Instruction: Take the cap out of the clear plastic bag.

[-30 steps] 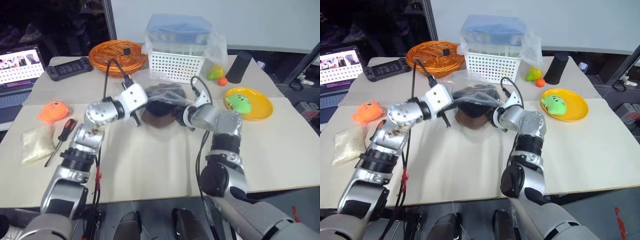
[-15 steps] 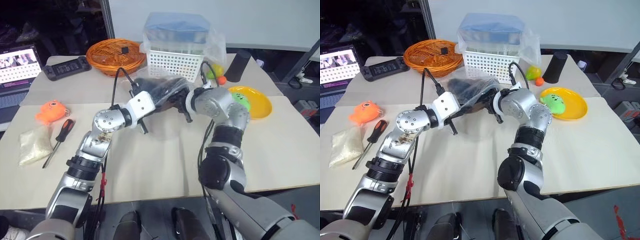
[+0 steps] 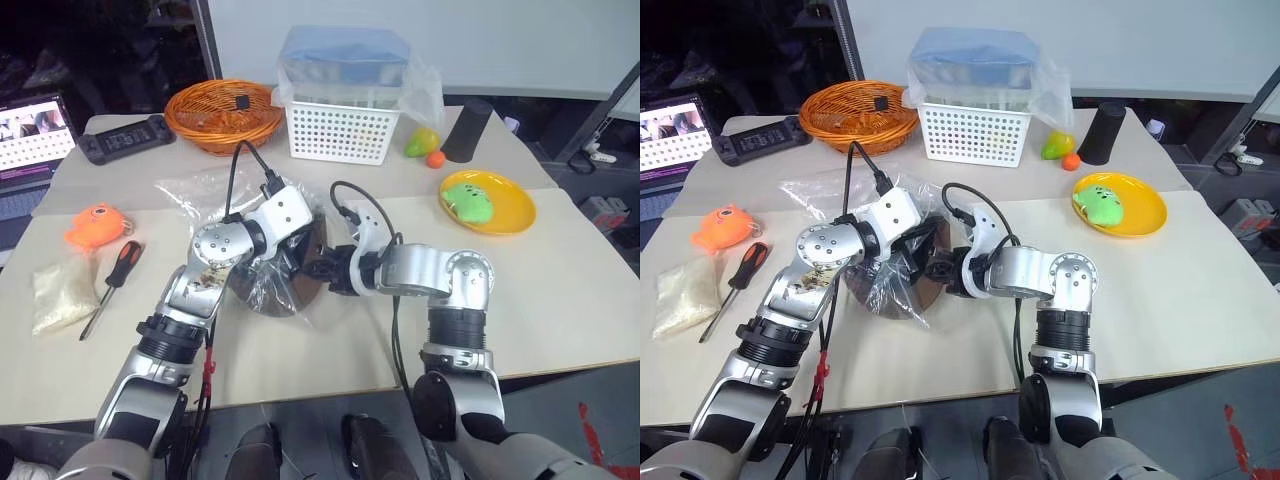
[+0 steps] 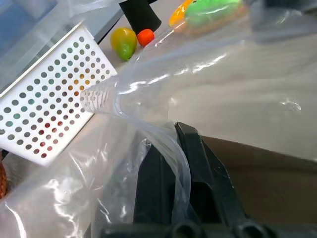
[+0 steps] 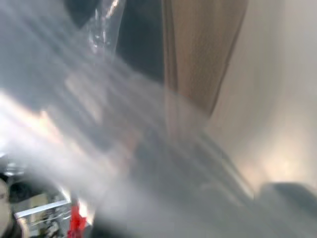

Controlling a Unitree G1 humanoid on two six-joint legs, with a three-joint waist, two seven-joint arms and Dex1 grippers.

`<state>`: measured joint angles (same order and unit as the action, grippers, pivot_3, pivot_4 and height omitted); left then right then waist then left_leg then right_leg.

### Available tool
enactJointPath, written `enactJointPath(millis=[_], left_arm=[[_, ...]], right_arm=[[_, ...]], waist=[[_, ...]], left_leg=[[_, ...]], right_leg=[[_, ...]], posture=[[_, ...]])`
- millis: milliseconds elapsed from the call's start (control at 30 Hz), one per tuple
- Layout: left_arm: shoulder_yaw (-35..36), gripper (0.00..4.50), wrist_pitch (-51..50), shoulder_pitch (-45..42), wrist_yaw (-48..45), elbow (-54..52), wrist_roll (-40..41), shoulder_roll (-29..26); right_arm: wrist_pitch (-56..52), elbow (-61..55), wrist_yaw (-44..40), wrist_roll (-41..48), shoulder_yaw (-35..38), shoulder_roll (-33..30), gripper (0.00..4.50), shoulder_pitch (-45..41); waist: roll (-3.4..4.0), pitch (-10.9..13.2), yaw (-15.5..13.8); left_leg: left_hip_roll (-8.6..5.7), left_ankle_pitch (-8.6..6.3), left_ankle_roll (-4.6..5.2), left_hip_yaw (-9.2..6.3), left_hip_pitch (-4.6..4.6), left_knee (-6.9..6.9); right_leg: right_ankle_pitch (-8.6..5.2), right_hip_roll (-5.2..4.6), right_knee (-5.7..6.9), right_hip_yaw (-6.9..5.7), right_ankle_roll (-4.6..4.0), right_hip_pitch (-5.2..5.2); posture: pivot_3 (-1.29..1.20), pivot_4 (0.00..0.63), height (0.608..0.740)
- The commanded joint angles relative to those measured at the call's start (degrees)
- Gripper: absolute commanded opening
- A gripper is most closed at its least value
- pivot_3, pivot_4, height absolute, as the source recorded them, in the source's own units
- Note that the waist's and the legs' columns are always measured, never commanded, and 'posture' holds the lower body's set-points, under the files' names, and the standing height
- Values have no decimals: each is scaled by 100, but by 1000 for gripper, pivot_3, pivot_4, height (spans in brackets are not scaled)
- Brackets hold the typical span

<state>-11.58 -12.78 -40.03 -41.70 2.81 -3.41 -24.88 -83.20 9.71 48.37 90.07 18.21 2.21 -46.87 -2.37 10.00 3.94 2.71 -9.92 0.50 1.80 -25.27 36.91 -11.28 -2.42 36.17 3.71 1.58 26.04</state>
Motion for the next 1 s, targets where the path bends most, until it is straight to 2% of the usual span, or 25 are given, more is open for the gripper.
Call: enactJointPath(millis=[33, 133, 233, 300, 400, 567, 633, 667, 700, 733, 867, 1000], left_arm=[[26, 0, 54, -81, 86, -167, 6, 60], [36, 0, 44, -61, 101, -188, 6, 70], [54, 0, 35, -23, 109, -229, 6, 43], [80, 0, 45, -27, 117, -225, -9, -2], [123, 0, 62, -61, 119, -195, -18, -72], [130, 0, 125, -99, 128, -113, -28, -137], [127, 0, 136, -109, 138, -95, -32, -130], [116, 0, 141, -117, 143, -89, -41, -121], [109, 0, 141, -121, 149, -86, -46, -112], [105, 0, 137, -123, 151, -88, -49, -103], [111, 0, 123, -107, 154, -103, -62, -84], [107, 0, 128, -85, 161, -82, -62, -69]], right_arm=[[280, 53, -46, -451, -260, -199, 78, -44], [676, 72, -210, -791, -290, -220, 78, -146], [1318, -70, -813, -1612, -471, -354, 78, -303], [1990, -254, -1440, -2516, -913, -616, 78, -374], [2800, 36, -1942, -3339, -1008, -689, 78, -534], [3541, 896, -2626, -3995, -819, -568, 78, -827], [3707, 1167, -2929, -4146, -751, -518, 916, -914], [3629, 1246, -3032, -4074, -652, -470, 1096, -945], [3518, 1268, -3082, -3999, -560, -427, 1516, -965], [3335, 1234, -3079, -3879, -456, -383, 1742, -970], [2600, 944, -2896, -3469, -80, -269, 3221, -927], [1638, 414, -2520, -3027, 229, -412, 4454, -825]], waist=[[0, 0, 0], [0, 0, -4], [0, 0, 3], [0, 0, -2], [0, 0, -4], [0, 0, -4], [0, 0, -6], [0, 0, -8], [0, 0, -7], [0, 0, -6], [0, 0, -9], [0, 0, -27]], left_leg=[[0, 0, 1, 0, 0, 0], [0, 1, 1, 0, -1, 1], [0, 1, 1, 0, -1, 0], [0, 1, 1, 0, -1, 1], [-2, 1, 1, 0, -1, 2], [-1, 1, 1, 1, -1, 2], [0, 1, 1, 1, -1, 2], [0, 1, 1, 1, -1, 2], [-1, 1, 1, 1, -1, 2], [0, 1, 1, 1, -1, 2], [1, 1, 1, 2, -1, 1], [0, 1, 1, 1, -1, 2]], right_leg=[[-4, 0, 0, 0, 8, 0], [-7, 0, 0, 0, 12, 1], [-5, 0, 1, 1, 9, 2], [-6, 0, 2, 1, 13, 2], [-10, 0, 0, 1, 21, 2], [9, 0, 1, 1, -10, 2], [9, 0, 1, 1, -10, 3], [9, 0, 2, 1, -10, 3], [9, 0, 3, 1, -11, 3], [10, 0, 2, 1, -11, 3], [10, 0, 4, 1, -13, 3], [11, -1, 5, 1, -13, 3]], posture=[[0, 150, 740], [0, 150, 740], [0, 150, 740], [0, 150, 740], [0, 150, 740], [0, 150, 740], [0, 150, 740], [0, 150, 740], [0, 150, 740], [0, 150, 740], [0, 150, 740], [0, 150, 740]])
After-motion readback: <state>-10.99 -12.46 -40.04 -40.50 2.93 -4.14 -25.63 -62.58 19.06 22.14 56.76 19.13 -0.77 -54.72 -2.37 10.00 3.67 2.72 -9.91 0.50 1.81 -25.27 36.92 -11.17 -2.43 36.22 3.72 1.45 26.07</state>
